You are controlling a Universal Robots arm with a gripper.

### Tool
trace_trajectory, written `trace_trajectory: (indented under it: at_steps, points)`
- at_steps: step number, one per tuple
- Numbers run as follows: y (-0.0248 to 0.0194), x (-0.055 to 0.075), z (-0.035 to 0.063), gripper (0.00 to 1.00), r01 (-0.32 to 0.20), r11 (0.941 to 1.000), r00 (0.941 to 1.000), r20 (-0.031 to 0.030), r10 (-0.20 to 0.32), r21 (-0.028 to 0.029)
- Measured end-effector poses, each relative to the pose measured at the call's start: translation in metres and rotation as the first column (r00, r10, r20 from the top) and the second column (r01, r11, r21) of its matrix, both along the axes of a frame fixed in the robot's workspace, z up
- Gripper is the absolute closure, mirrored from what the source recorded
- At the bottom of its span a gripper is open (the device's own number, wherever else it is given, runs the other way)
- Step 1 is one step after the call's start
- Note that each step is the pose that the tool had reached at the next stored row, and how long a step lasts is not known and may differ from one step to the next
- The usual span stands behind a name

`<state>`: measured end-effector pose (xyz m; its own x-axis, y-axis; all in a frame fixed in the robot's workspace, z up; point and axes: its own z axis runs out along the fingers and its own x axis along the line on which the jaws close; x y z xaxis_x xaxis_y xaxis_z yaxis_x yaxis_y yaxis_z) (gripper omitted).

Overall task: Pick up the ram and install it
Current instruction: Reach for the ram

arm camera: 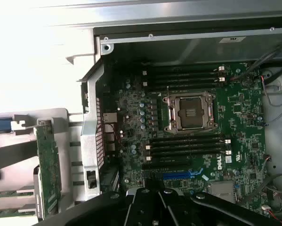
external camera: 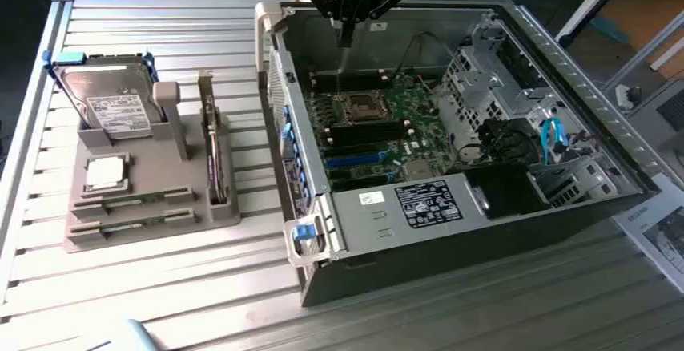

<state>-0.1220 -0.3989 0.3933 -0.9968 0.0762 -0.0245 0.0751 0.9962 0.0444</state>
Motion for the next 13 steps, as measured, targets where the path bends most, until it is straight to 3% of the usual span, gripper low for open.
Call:
trace_trajectory:
  at_steps: [13]
  points:
    - [0.0000, -0.0035, 0.0000, 0.89, 0.000, 1.0000, 1.0000, 0.0000, 0.000, -0.0001]
